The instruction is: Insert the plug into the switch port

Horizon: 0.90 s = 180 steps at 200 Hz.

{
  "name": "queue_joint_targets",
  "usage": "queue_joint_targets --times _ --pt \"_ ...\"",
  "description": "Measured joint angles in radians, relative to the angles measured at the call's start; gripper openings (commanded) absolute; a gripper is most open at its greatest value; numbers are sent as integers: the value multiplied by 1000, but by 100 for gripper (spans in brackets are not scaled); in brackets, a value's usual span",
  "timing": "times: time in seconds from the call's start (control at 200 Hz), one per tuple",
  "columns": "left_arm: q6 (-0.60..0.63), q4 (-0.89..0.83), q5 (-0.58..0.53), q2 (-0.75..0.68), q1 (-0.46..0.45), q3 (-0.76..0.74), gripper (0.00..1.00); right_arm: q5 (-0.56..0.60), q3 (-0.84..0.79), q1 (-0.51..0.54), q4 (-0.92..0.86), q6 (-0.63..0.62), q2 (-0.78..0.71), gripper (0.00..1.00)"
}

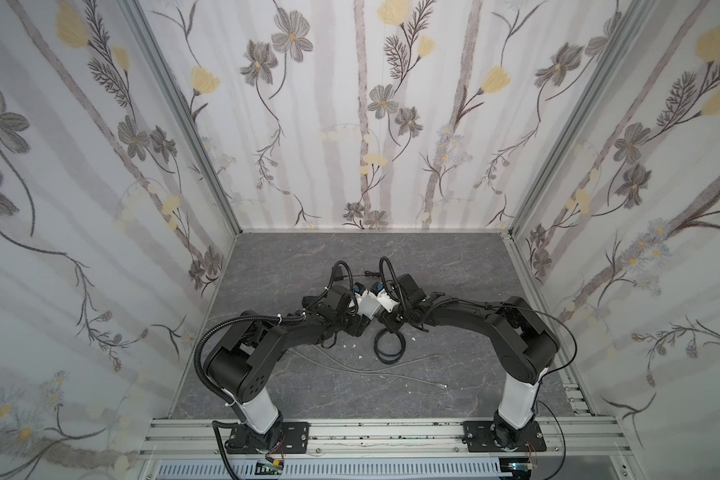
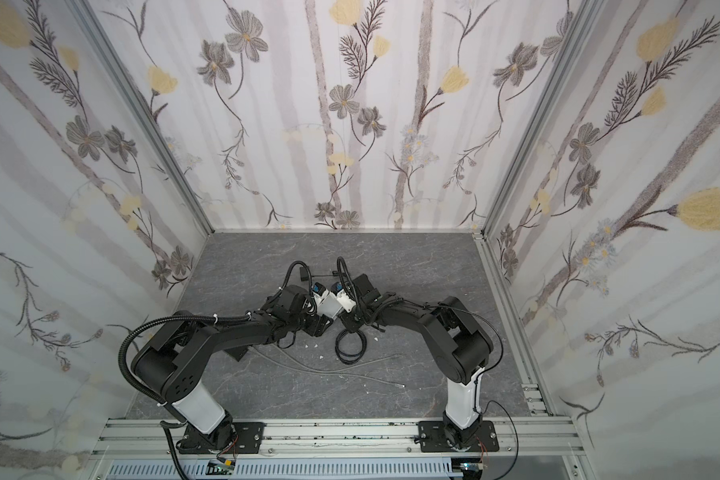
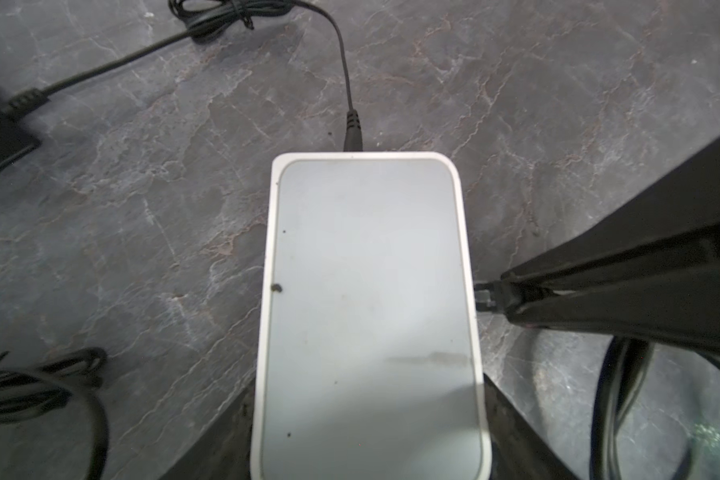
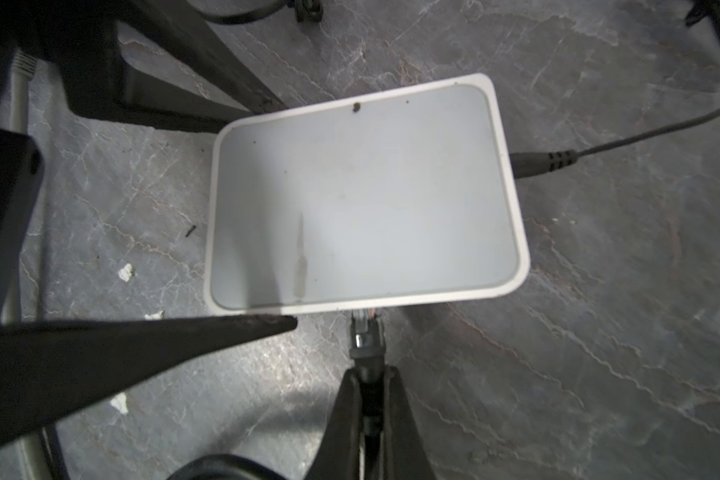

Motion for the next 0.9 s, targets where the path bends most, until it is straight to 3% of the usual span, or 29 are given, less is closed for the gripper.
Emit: queue_joint_targets --times 0.899 --pt "-19 10 -43 -21 0 1 64 47 141 15 -131 0 36 0"
